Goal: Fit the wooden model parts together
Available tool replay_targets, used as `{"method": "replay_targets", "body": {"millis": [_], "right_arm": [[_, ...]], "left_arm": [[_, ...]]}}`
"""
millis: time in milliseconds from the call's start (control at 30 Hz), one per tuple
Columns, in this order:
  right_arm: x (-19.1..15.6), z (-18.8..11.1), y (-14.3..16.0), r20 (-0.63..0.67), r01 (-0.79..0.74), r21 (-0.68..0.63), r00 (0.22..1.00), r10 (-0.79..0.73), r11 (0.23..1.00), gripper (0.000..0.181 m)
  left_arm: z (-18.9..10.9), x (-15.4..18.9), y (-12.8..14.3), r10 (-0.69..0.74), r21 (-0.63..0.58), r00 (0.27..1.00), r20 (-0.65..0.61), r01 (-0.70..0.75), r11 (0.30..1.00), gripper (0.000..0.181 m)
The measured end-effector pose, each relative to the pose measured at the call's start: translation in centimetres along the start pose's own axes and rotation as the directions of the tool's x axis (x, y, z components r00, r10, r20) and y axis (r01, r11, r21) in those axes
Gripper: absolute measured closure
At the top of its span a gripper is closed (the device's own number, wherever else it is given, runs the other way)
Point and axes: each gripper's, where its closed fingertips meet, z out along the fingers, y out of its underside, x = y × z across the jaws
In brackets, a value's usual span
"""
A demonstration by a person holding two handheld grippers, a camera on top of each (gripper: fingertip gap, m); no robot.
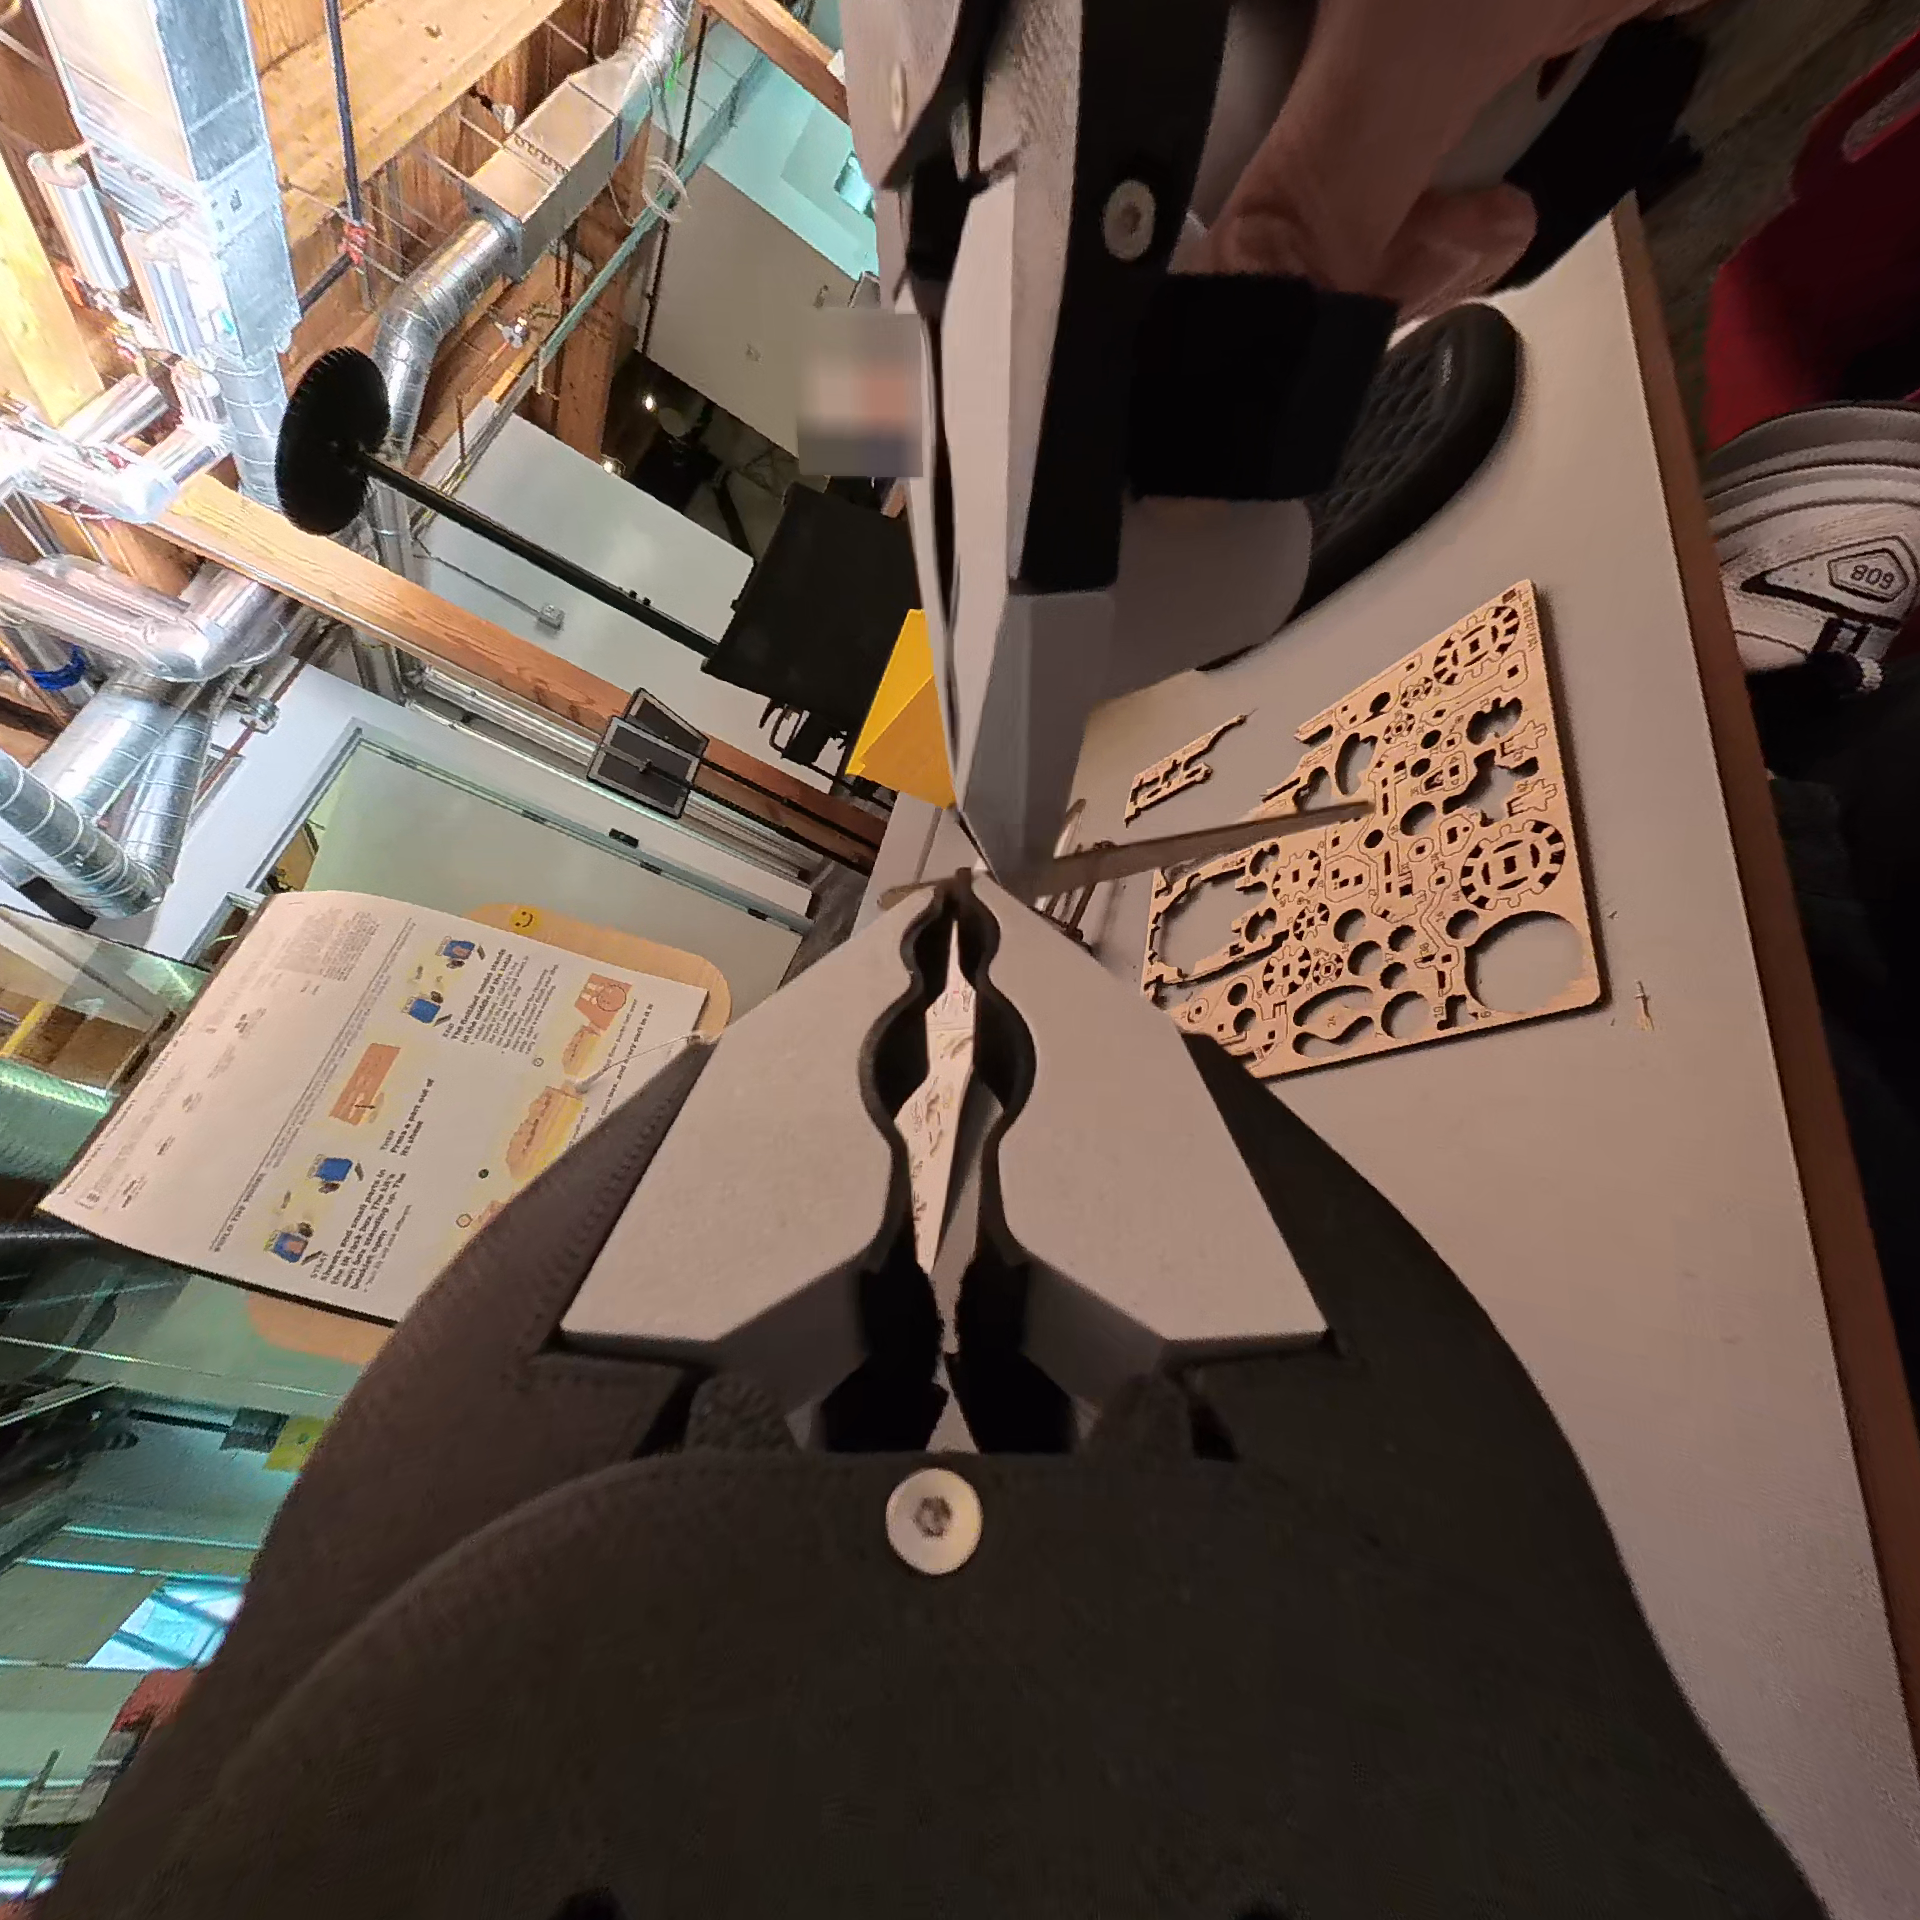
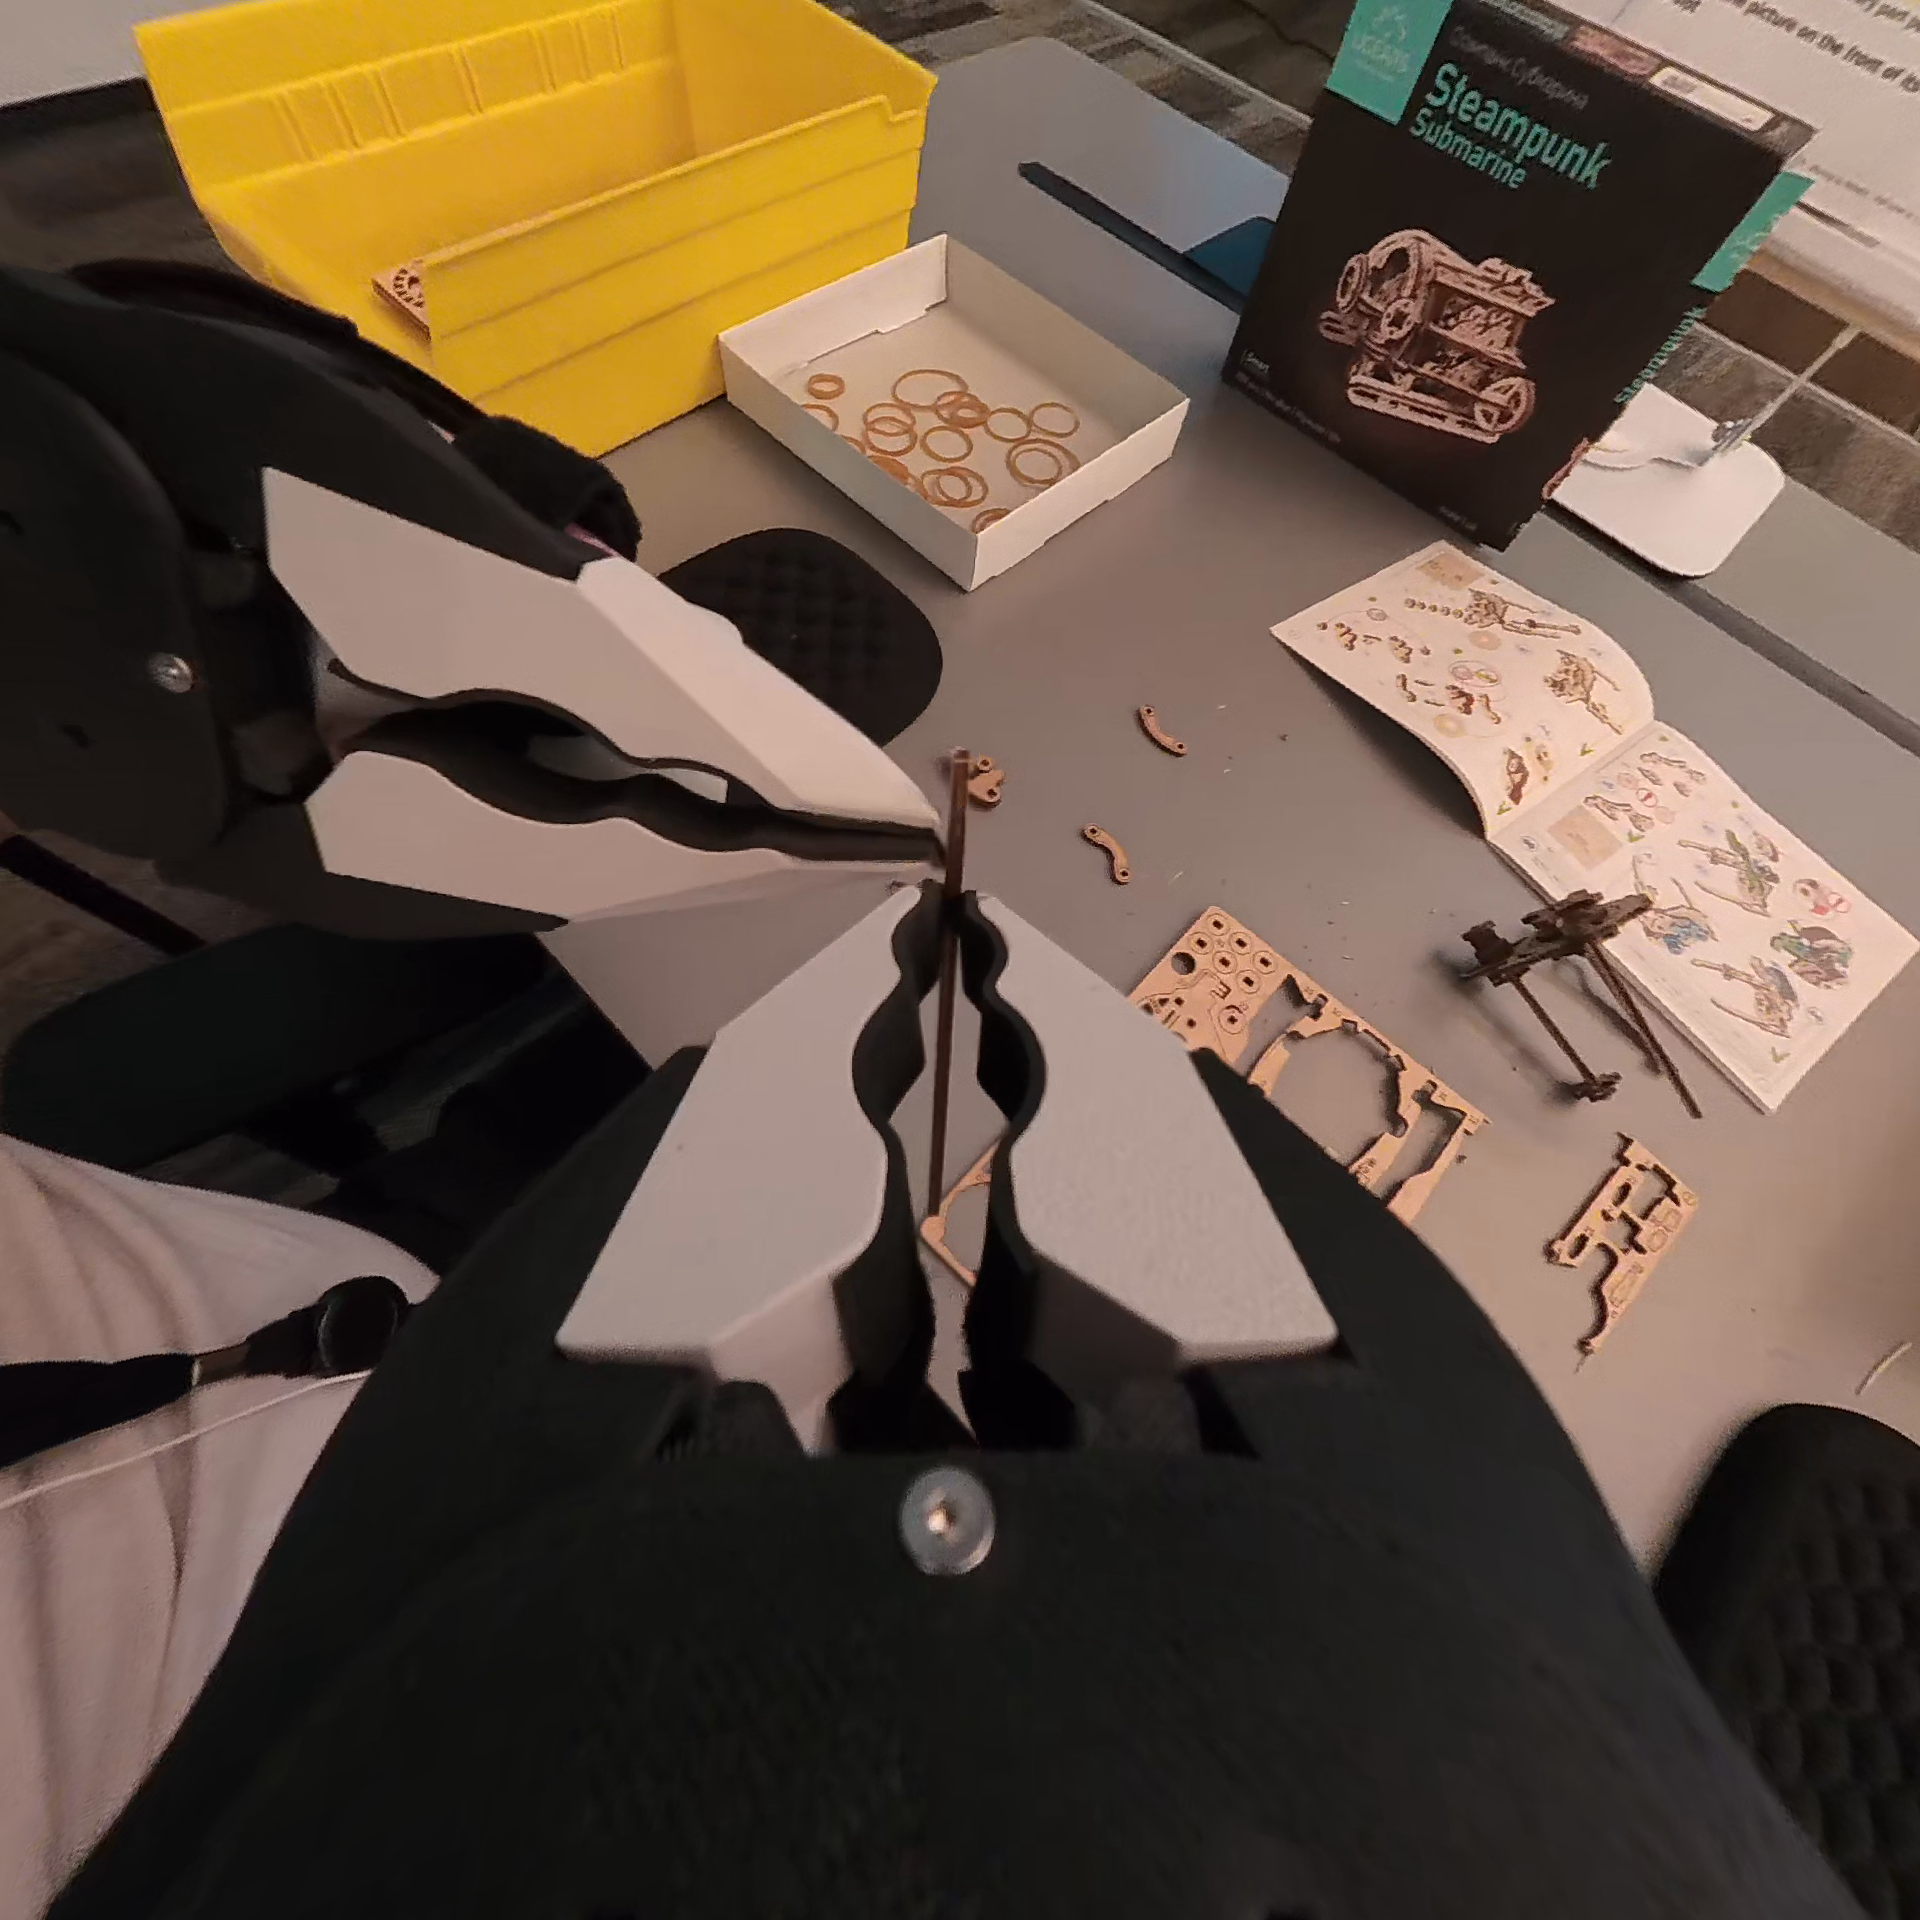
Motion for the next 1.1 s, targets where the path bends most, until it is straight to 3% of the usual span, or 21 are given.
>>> {"method": "replay_targets", "body": {"millis": [300, 433, 533, 600, 733, 833, 933, 1000, 1100], "right_arm": [[1.1, 0.2, 0.5, -0.01, -0.069, 0.013, 0.998, 0.069, 0.998, 0.18], [-0.2, -0.2, -0.7, 0.148, -0.216, 0.11, 0.969, 0.199, 0.97, 0.181], [-0.9, -0.6, -1.2, 0.239, -0.257, 0.145, 0.946, 0.218, 0.955, 0.181], [-0.5, -1.2, -1.2, 0.203, -0.191, 0.184, 0.967, 0.153, 0.964, 0.18], [-1.3, -2.6, -1.7, 0.274, -0.048, 0.298, 0.961, -0.037, 0.953, 0.18], [-2.7, -3.1, -2.3, 0.385, -0.014, 0.423, 0.908, -0.167, 0.906, 0.181], [-2.8, -2.8, -3.0, 0.424, -0.054, 0.501, 0.886, -0.19, 0.864, 0.181], [-3.0, -3.1, -3.4, 0.44, -0.074, 0.546, 0.873, -0.211, 0.834, 0.18], [-3.2, -2.9, -3.8, 0.46, -0.092, 0.561, 0.861, -0.218, 0.822, 0.18]], "left_arm": [[0.2, 0.6, 1.1, -0.046, 0.005, 0.998, -0.039, 0.047, 0.999, 0.181], [-0.4, -0.2, 0.7, -0.114, 0.068, 0.993, -0.016, 0.115, 0.991, 0.181], [-1.1, -0.7, -0.2, -0.236, 0.126, 0.97, -0.065, 0.243, 0.962, 0.181], [-1.5, -1.0, -0.5, -0.36, 0.16, 0.922, -0.141, 0.38, 0.911, 0.181], [-2.5, -1.5, -0.8, -0.551, 0.171, 0.745, -0.376, 0.64, 0.749, 0.181], [-3.6, -2.4, -1.6, -0.641, 0.14, 0.495, -0.586, 0.841, 0.522, 0.181], [-4.3, -3.2, -2.1, -0.634, 0.055, 0.251, -0.732, 0.948, 0.312, 0.181], [-4.4, -3.4, -2.3, -0.611, 0.03, 0.18, -0.771, 0.968, 0.248, 0.181], [-4.3, -2.9, -2.5, -0.58, -0.01, 0.12, -0.806, 0.976, 0.215, 0.181]]}}
